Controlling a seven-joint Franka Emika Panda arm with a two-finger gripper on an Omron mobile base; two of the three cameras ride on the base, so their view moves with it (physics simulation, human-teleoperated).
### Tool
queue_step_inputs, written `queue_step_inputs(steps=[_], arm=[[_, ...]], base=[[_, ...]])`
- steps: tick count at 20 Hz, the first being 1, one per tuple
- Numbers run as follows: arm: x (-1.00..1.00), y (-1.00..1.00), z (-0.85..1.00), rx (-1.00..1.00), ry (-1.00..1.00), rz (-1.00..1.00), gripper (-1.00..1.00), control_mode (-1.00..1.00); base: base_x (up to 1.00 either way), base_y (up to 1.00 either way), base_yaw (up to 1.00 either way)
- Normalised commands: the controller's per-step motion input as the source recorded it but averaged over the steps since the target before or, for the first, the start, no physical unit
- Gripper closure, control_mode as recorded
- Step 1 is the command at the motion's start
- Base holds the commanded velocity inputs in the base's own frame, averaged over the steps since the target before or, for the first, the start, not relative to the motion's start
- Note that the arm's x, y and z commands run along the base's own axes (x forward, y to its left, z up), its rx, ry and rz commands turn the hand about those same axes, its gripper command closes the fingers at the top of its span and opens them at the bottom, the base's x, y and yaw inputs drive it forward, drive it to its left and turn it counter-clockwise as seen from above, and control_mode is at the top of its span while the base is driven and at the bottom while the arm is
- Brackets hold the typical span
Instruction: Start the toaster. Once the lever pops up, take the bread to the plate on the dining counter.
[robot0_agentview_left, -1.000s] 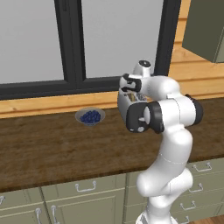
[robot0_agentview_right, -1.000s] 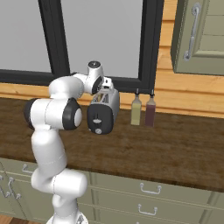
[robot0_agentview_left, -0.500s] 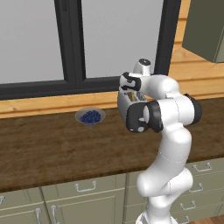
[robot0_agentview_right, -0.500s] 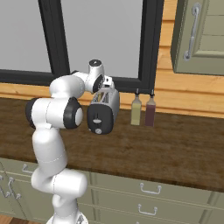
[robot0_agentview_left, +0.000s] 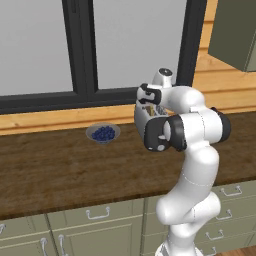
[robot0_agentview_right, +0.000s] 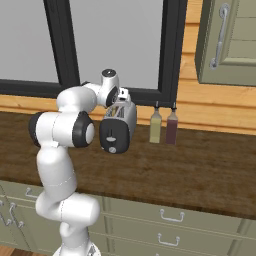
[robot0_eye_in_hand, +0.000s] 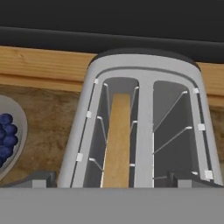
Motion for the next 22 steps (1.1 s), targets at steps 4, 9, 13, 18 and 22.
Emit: queue_step_inputs(steps=[4,9,13,18,22], arm=[[0.00,0.00,-0.15,0.00,0.00,0.00,-1.00,-1.00],[0.03,0.05,-0.27,0.00,-0.01,0.00,-1.00,-1.00],[0.21,0.19,-0.12,0.00,-0.09,0.00,-1.00,-1.00],[0.18,0.10,-0.02,0.00,-0.12,0.00,-1.00,-1.00],[0.13,0.00,0.00,0.00,-0.05,0.00,-1.00,-1.00]], base=[[0.00,0.00,0.00],[0.00,0.00,0.00],[0.00,0.00,0.00],[0.00,0.00,0.00],[0.00,0.00,0.00]])
